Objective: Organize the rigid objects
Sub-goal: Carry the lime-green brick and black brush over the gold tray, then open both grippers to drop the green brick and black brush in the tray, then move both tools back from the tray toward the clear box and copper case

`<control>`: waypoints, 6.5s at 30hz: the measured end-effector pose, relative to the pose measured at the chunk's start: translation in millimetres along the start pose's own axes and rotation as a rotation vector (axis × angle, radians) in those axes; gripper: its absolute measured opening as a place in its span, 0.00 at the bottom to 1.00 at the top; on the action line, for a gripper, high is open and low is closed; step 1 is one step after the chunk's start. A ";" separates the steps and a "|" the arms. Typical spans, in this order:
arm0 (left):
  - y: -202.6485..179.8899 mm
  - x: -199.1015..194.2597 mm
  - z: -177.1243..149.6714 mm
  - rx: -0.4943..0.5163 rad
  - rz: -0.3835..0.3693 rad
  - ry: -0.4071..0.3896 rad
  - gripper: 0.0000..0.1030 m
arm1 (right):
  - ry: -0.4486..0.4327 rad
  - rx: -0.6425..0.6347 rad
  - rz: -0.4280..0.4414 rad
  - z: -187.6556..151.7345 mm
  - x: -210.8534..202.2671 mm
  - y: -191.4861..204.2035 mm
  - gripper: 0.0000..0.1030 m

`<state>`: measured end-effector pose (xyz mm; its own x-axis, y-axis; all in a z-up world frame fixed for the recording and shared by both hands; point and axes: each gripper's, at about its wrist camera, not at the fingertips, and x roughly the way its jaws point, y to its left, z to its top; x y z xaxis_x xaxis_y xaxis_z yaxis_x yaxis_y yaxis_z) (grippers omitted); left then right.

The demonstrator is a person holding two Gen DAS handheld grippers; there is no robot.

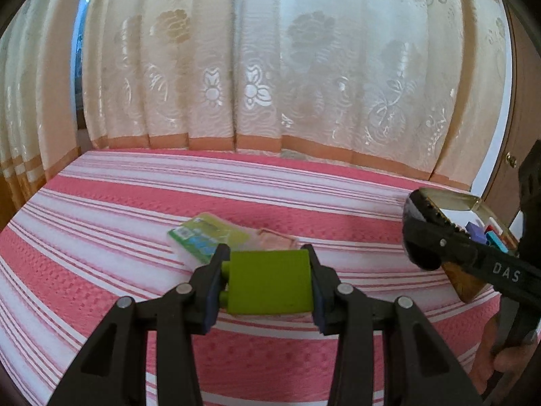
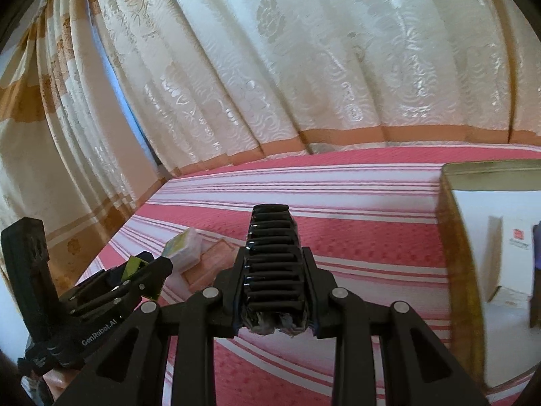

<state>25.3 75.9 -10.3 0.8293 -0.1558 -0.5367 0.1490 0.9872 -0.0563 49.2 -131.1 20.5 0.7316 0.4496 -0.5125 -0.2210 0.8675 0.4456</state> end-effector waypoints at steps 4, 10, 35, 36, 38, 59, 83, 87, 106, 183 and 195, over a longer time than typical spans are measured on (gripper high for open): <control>-16.5 4.9 1.0 -0.002 0.012 0.000 0.41 | -0.020 -0.001 -0.017 0.7 -10.0 -9.9 0.30; -41.9 10.5 4.2 0.020 0.015 -0.004 0.41 | -0.037 0.008 -0.038 2.0 -22.2 -26.2 0.30; -131.5 21.1 12.4 0.114 -0.038 -0.041 0.41 | -0.144 0.056 -0.120 13.8 -76.4 -89.7 0.30; -135.1 21.3 12.7 0.117 -0.042 -0.043 0.41 | -0.147 0.060 -0.123 14.1 -78.4 -92.6 0.30; -142.5 21.7 13.6 0.121 -0.053 -0.045 0.41 | -0.155 0.072 -0.129 15.4 -83.4 -100.0 0.30; -206.1 24.9 25.1 0.162 -0.138 -0.087 0.41 | -0.232 0.146 -0.253 24.2 -130.6 -176.8 0.30; -292.7 50.5 15.6 0.261 -0.179 -0.028 0.41 | -0.165 0.103 -0.458 26.5 -131.8 -224.9 0.30; -293.1 53.1 15.2 0.265 -0.166 -0.020 0.41 | -0.154 0.098 -0.468 25.6 -129.7 -223.9 0.30; -293.3 63.2 12.3 0.276 -0.132 0.020 0.41 | -0.089 0.066 -0.487 21.8 -110.9 -219.7 0.30; -157.7 8.5 12.6 0.136 0.021 -0.155 1.00 | -0.572 0.049 -0.727 -17.2 -172.9 -117.3 0.86; -118.4 4.8 15.9 0.130 0.059 -0.155 1.00 | -0.534 0.030 -0.638 -19.2 -138.3 -69.8 0.86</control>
<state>20.2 -42.3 7.1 0.9098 -0.1113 -0.3997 0.1579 0.9838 0.0854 -48.9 -249.8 46.2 0.9196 -0.2949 -0.2595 0.3520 0.9120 0.2106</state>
